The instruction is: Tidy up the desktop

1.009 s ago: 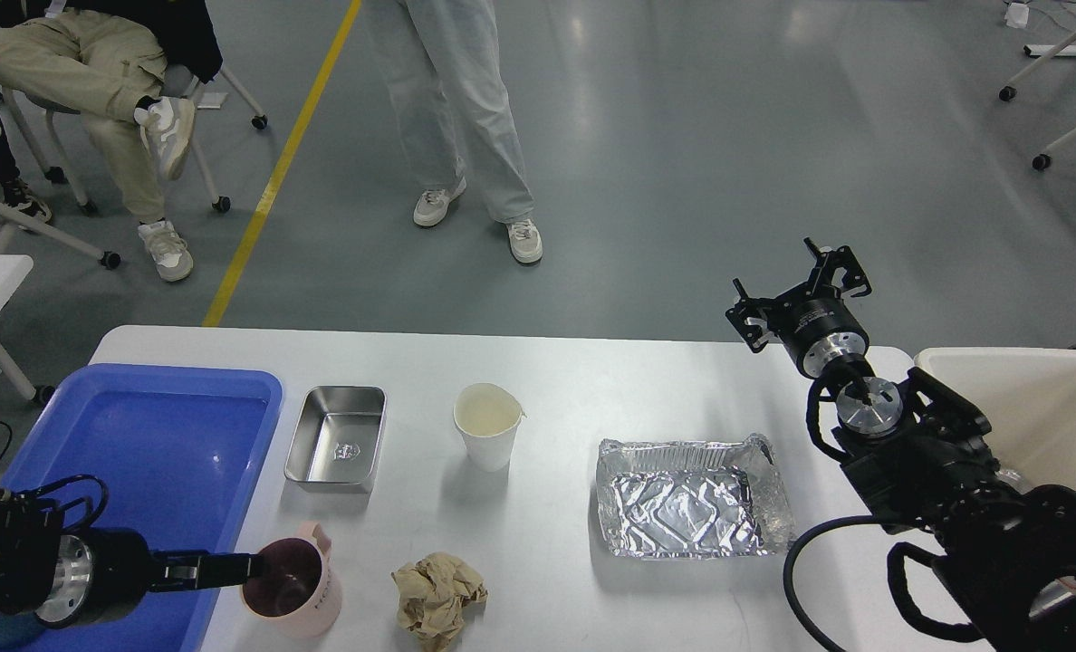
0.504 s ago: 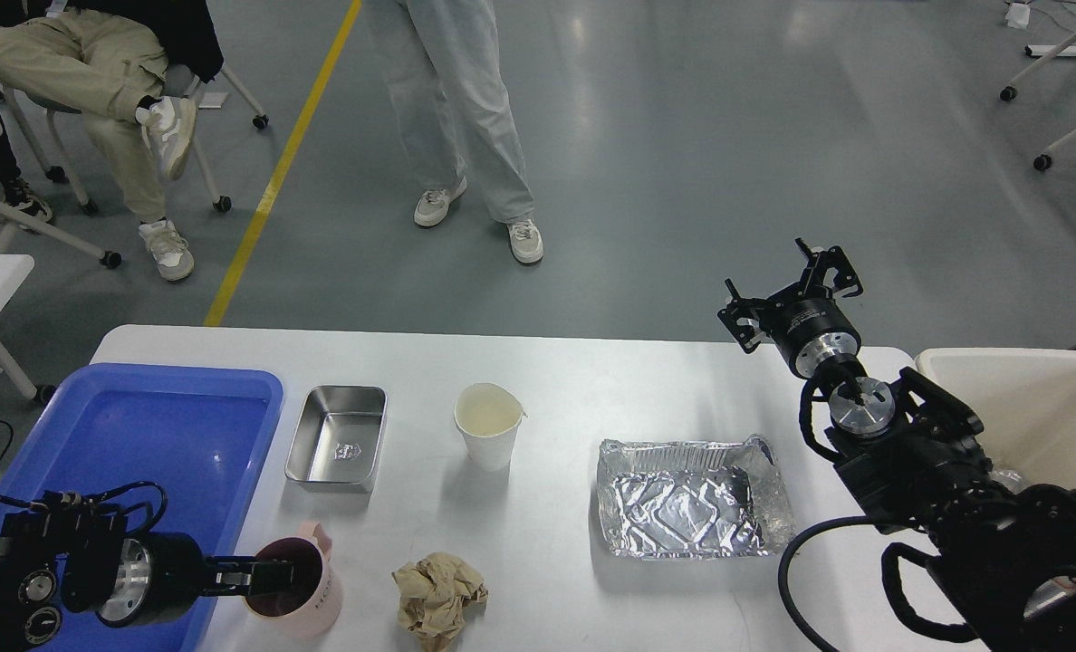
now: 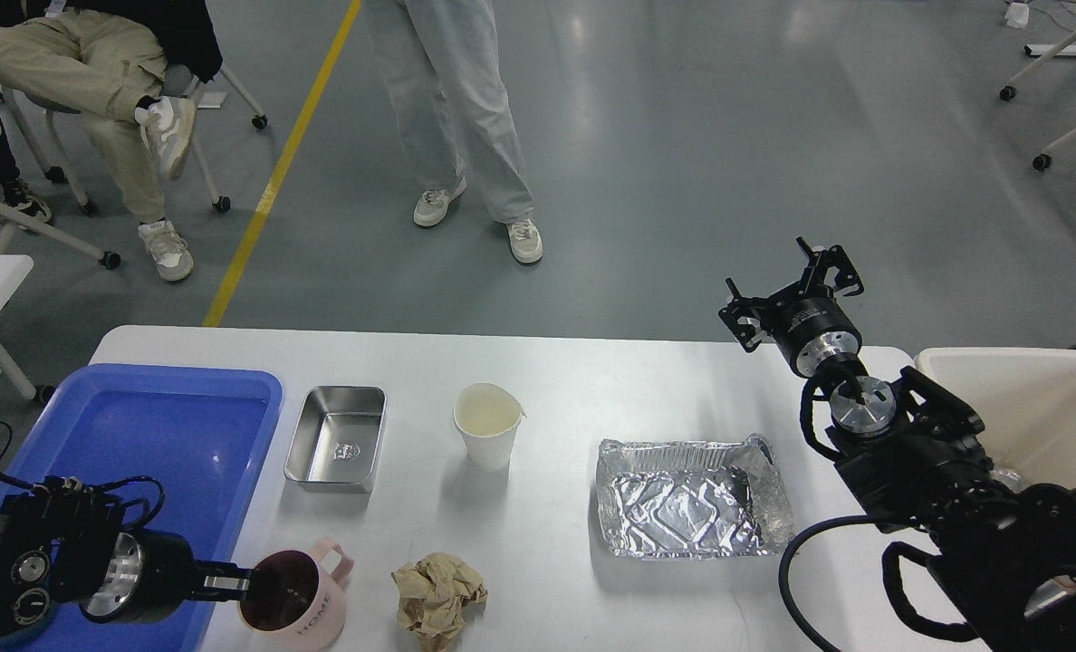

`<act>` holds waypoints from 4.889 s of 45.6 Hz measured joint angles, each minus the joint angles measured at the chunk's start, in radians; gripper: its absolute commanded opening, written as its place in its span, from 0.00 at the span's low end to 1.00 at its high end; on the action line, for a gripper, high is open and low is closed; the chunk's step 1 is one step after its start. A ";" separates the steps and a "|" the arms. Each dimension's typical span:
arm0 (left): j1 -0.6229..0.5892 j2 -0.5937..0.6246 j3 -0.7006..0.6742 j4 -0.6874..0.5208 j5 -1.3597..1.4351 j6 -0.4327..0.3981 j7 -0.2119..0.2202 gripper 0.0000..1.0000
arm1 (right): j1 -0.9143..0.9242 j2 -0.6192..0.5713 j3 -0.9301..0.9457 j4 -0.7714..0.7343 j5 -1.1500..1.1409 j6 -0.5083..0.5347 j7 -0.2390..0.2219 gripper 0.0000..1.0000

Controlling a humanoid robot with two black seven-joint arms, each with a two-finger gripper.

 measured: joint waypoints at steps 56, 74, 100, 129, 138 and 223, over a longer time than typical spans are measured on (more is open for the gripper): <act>-0.123 0.404 -0.014 -0.199 0.010 -0.086 -0.007 0.00 | 0.014 0.001 0.002 0.000 0.000 -0.002 0.000 1.00; -0.095 0.474 -0.004 -0.174 0.004 0.001 0.030 0.00 | 0.010 0.003 0.000 0.000 0.000 -0.001 0.000 1.00; 0.070 0.354 -0.002 -0.085 0.001 0.159 0.052 0.02 | 0.011 -0.001 0.000 0.000 0.000 -0.001 0.000 1.00; 0.108 0.329 -0.004 -0.010 -0.010 0.169 0.054 0.31 | 0.012 -0.010 0.000 0.000 0.000 0.000 -0.001 1.00; 0.123 0.307 -0.005 0.004 -0.048 0.203 0.073 0.49 | 0.011 -0.012 0.000 0.000 0.000 0.000 0.000 1.00; -0.012 0.737 -0.610 -0.197 -0.483 -0.227 0.020 0.99 | 0.026 -0.007 0.001 -0.002 0.000 -0.007 0.000 1.00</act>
